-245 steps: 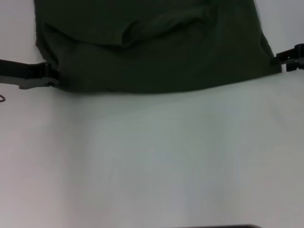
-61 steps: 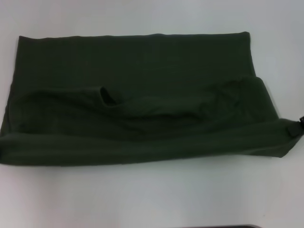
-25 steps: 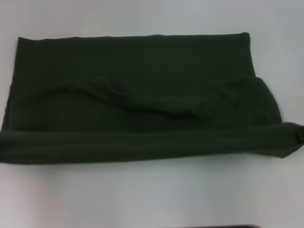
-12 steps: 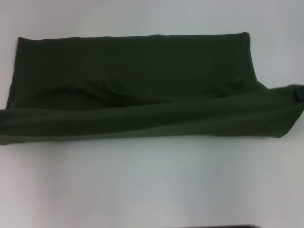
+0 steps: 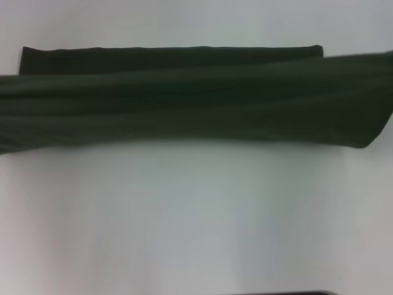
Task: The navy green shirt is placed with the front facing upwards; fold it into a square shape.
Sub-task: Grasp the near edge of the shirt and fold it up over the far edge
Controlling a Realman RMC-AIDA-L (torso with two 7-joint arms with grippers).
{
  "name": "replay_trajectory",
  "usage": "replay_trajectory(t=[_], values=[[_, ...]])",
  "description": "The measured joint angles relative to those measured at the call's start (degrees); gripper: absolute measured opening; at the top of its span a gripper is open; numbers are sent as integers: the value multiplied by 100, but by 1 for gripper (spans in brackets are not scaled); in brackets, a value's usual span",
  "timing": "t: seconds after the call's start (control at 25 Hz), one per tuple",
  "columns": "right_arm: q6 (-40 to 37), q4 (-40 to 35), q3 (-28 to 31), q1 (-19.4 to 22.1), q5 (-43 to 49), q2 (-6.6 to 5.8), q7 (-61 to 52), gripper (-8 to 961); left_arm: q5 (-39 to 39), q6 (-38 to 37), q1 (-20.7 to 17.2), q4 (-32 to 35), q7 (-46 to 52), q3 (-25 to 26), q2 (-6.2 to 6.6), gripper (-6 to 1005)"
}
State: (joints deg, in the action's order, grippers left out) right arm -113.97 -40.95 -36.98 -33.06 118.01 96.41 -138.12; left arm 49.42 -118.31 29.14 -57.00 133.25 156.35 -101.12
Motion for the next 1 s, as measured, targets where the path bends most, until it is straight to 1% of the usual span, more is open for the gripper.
replay_trajectory(t=[0.08,0.2,0.24,0.28,0.32,0.48,0.56,0.68,0.76,0.84,0.92,1.0], values=[[8,20,-117,1,88,33,-16,54,-19,3,-27,33,0,-143,-13,6],[16,25,-226,7,390,112,-21,54,-82,10,-78,109,0,-565,-18,6],[17,26,-234,11,492,130,-21,54,-82,10,-78,109,0,-565,-18,6],[16,26,-238,21,598,147,-23,54,-148,11,-99,137,-1,-752,-25,6],[16,26,-244,32,695,159,-25,54,-260,11,-106,177,-8,-910,-37,6],[20,31,-287,32,1130,197,-37,54,-473,13,-36,305,-10,-1194,-50,6],[31,63,-289,-16,1383,247,-38,54,-556,19,21,360,-25,-1369,-71,6],[34,93,-292,-94,1741,375,-6,54,-606,23,64,384,-63,-1774,-120,6],[34,95,-297,-126,1891,436,20,53,-611,27,79,387,-94,-1962,-148,6],[35,94,-295,-157,1967,461,33,53,-611,39,106,375,-136,-1997,-165,6],[36,73,-231,-182,1949,460,38,53,-592,70,159,352,-163,-1895,-167,6],[67,51,-35,-239,1910,436,44,53,-579,173,272,360,-174,-1604,-155,6]])
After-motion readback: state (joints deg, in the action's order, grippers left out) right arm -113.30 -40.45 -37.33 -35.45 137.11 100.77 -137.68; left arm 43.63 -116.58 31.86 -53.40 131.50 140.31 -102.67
